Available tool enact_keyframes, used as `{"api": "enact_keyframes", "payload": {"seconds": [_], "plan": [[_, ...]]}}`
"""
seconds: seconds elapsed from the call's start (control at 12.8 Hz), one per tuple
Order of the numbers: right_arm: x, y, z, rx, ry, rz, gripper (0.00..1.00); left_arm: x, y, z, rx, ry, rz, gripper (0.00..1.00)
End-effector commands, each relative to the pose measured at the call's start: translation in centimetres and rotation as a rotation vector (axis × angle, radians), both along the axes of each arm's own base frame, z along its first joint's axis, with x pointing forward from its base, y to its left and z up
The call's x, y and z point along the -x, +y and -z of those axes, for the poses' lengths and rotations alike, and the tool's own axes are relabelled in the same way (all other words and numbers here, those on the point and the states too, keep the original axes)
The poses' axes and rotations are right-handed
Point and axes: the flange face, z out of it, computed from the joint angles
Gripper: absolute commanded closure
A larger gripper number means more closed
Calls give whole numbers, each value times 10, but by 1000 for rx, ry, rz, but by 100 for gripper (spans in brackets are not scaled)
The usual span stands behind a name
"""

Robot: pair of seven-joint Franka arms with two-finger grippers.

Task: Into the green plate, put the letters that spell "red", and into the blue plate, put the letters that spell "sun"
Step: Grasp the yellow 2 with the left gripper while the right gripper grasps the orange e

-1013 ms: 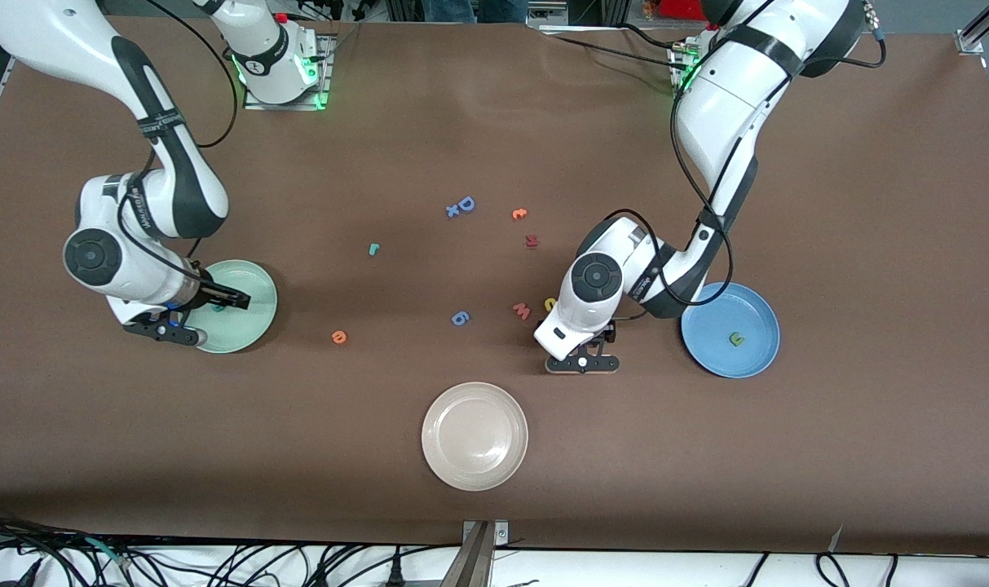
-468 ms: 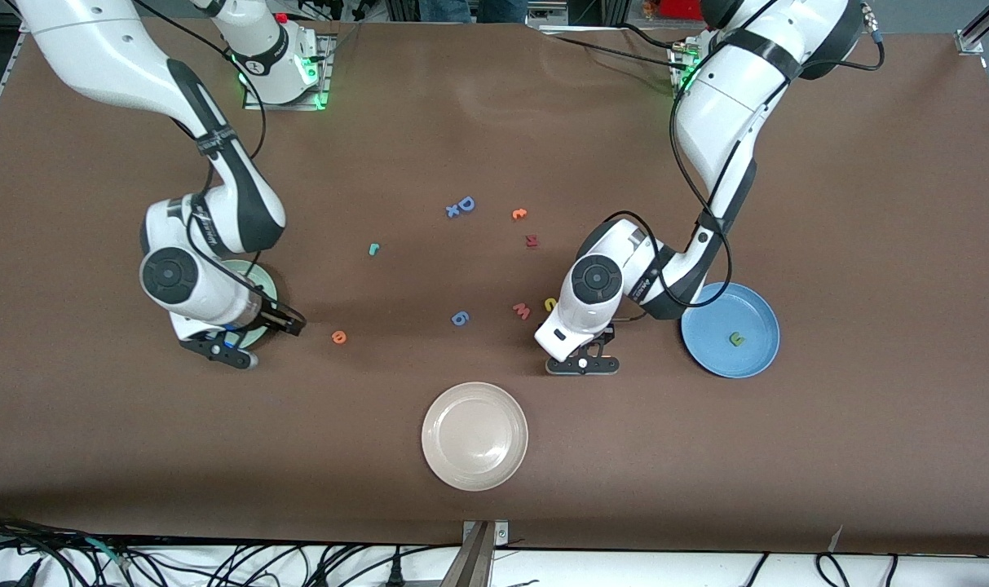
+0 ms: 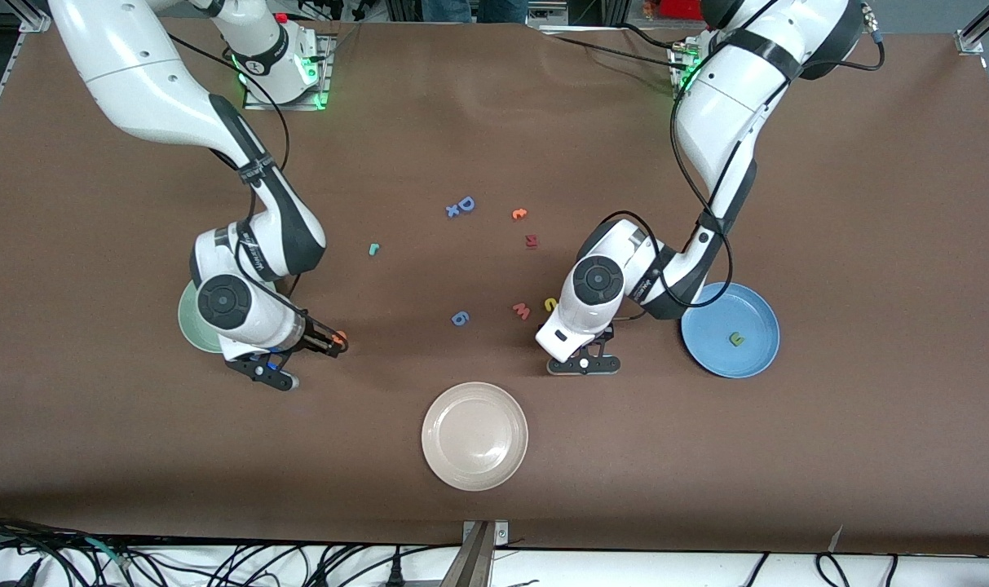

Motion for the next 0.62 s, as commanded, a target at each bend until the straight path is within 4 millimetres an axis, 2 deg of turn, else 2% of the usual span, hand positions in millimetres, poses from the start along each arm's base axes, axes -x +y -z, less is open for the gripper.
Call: {"api": "enact_keyframes", "payload": {"seconds": [0.0,0.16,0.39,0.47,0.55], "plan": [[-5,16,11,3,0,29,23,-2,-2,0,8,10,-18,45],[-3,19,18,5,8,55,23,-1,-2,1,7,13,-16,47],[1,23,28,9,21,57,24,2,-2,3,3,18,-17,80],[2,23,30,10,25,58,24,1,-1,2,3,18,-19,88],[1,23,28,6,17,65,25,1,-1,1,4,16,-19,91]]}}
